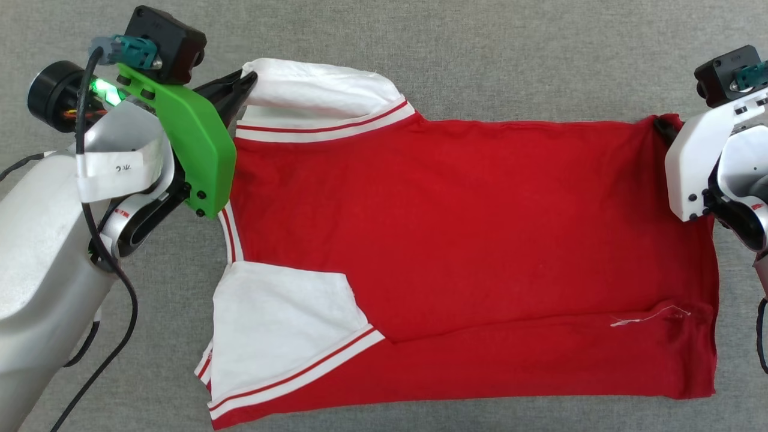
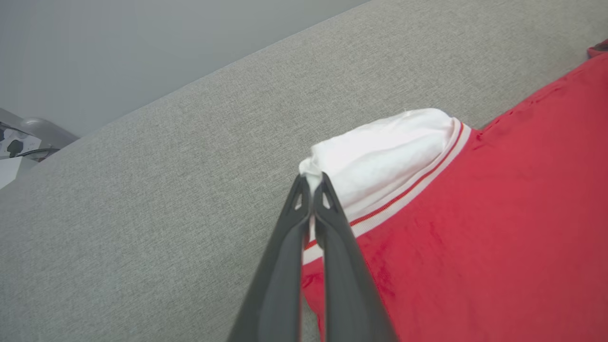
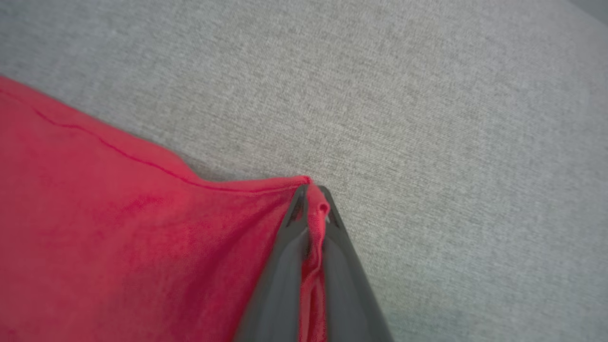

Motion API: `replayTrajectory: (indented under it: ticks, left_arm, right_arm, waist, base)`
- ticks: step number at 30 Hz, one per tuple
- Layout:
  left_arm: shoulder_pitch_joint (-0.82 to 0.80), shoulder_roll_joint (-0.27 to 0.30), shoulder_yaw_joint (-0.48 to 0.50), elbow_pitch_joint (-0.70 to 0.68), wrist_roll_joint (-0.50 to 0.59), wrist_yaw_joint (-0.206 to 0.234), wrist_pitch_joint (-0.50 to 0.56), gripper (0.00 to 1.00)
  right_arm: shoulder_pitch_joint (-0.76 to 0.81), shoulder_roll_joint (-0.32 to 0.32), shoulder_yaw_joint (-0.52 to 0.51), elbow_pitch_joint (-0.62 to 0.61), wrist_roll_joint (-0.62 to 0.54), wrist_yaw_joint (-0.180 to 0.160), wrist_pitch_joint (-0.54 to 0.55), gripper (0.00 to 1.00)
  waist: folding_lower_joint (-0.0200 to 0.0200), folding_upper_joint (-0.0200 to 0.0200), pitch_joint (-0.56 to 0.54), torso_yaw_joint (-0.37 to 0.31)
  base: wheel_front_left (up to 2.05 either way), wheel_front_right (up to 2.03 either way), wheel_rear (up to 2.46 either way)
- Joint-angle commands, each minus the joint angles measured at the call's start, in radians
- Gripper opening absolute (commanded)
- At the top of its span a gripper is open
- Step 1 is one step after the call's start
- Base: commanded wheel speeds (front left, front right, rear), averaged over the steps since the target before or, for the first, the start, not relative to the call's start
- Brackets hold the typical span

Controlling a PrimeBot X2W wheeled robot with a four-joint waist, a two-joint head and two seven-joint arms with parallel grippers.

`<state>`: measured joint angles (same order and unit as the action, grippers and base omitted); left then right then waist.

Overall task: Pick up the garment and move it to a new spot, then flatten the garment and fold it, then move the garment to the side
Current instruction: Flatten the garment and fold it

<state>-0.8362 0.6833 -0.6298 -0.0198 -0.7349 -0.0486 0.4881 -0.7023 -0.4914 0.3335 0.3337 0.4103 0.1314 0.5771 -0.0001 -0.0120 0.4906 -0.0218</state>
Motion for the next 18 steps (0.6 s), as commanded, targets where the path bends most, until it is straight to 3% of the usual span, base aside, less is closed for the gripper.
replayTrajectory:
  ticks: [1,11,18]
  left_arm:
    - [0.024,-0.005,0.007,0.011,-0.003,0.001,-0.017,0.0]
    - [0.126,-0.002,0.021,0.055,-0.035,0.02,-0.091,0.0]
    - [0.259,0.011,0.01,0.004,-0.047,0.069,-0.123,0.0]
  right_arm:
    - [0.007,0.003,-0.001,0.02,0.009,-0.001,-0.028,0.0]
    - [0.118,-0.008,-0.069,-0.026,0.082,-0.001,-0.242,0.0]
    - [0.255,-0.013,-0.118,-0.098,0.134,-0.001,-0.312,0.0]
  waist:
    - [0.0001,0.012,-0.02,-0.001]
    - [0.0001,0.012,-0.135,-0.003]
    - [0.0001,0.012,-0.226,0.008]
  base:
    - [0.0,0.0,0.0]
    - [0.0,0.0,0.0]
    - [0.0,0.0,0.0]
